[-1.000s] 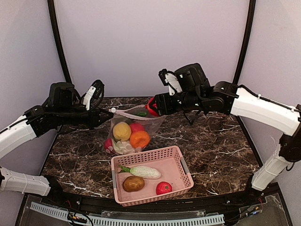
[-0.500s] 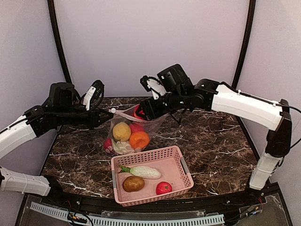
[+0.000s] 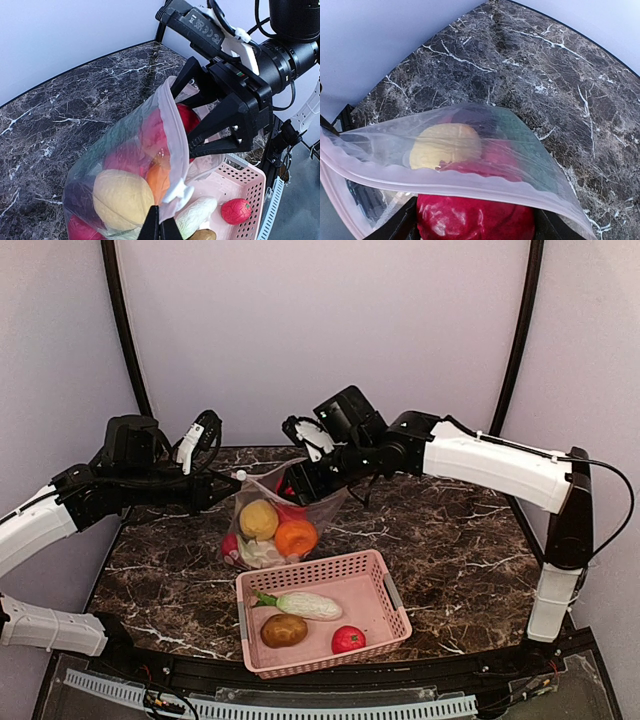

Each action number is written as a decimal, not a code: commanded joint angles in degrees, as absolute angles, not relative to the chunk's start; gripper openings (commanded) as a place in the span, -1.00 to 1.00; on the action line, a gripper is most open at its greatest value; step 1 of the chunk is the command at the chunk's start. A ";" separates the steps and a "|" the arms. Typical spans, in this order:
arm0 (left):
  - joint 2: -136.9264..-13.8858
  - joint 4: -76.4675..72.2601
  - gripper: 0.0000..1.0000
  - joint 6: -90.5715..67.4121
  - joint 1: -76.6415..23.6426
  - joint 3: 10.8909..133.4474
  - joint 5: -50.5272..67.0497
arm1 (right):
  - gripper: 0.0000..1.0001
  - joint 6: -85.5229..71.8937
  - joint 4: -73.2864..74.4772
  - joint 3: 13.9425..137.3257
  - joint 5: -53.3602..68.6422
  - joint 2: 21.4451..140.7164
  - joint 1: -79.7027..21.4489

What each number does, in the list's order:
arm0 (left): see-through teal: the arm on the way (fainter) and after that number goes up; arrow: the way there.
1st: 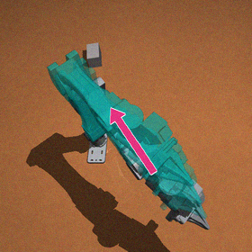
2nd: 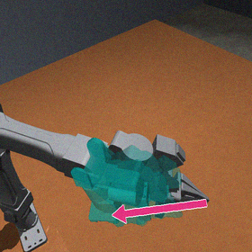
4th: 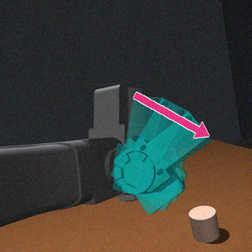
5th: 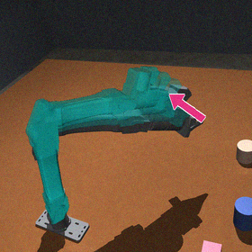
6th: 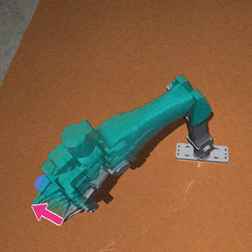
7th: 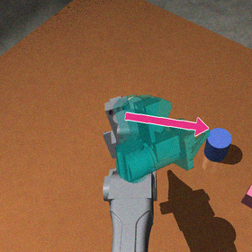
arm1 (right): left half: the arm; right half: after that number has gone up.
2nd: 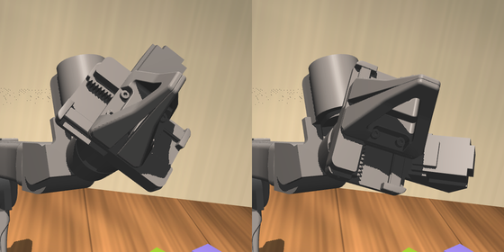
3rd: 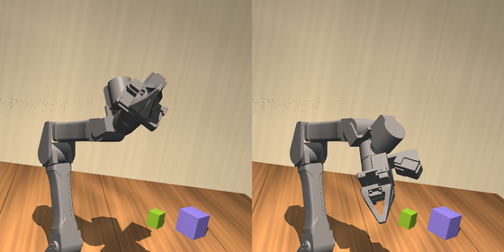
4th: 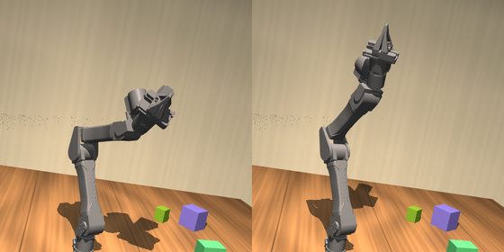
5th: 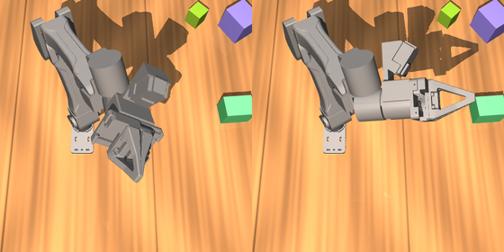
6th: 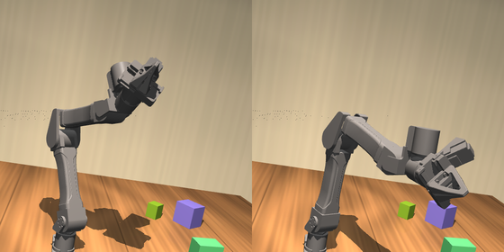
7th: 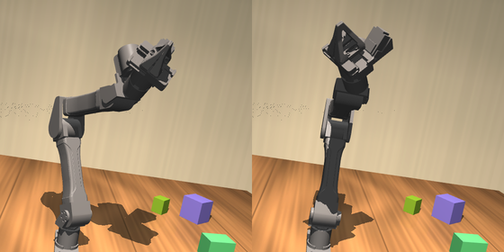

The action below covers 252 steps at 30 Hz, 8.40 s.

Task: Place the food in the zip-top bag and seal the zipper
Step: Place the fake fruit in the zipper food storage bag, then zip the zipper on the zipper food storage bag, then place the zipper food storage bag at the center of the board.

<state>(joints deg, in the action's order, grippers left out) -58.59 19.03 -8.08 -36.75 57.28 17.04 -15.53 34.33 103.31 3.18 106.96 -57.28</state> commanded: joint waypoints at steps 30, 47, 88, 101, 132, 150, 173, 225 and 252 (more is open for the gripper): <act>-58.04 18.10 -0.99 -7.57 -36.30 58.40 18.20 | 0.54 -14.20 17.52 93.80 11.93 91.60 -58.36; -59.03 18.80 -0.99 -6.45 -36.12 58.44 22.33 | -0.01 -1.47 19.90 107.22 23.94 107.34 -59.86; -59.50 17.74 -0.99 -7.62 -35.61 58.92 20.23 | -0.99 2.93 23.47 107.11 21.12 110.03 -59.08; -60.13 17.48 -0.99 -8.91 -34.51 60.76 20.95 | -1.00 4.04 23.55 102.75 18.04 106.37 -58.10; -61.27 16.91 -0.99 -13.81 -29.89 62.52 16.83 | -1.00 2.93 23.79 91.83 11.95 98.00 -56.41; -62.50 17.09 -0.99 -15.94 -27.02 63.02 16.74 | -1.00 0.00 25.72 82.55 7.37 90.38 -55.49; -63.50 18.34 -0.99 -15.78 -23.73 63.69 17.88 | -1.00 -4.32 27.50 74.26 4.41 84.06 -55.24; -64.76 16.20 -0.99 -14.25 -21.36 63.21 26.76 | -0.63 -8.78 29.01 67.66 3.38 77.59 -55.28; -58.44 20.57 0.94 -14.95 -20.55 58.89 22.32 | 0.97 -26.15 32.70 65.13 -3.94 71.32 -48.30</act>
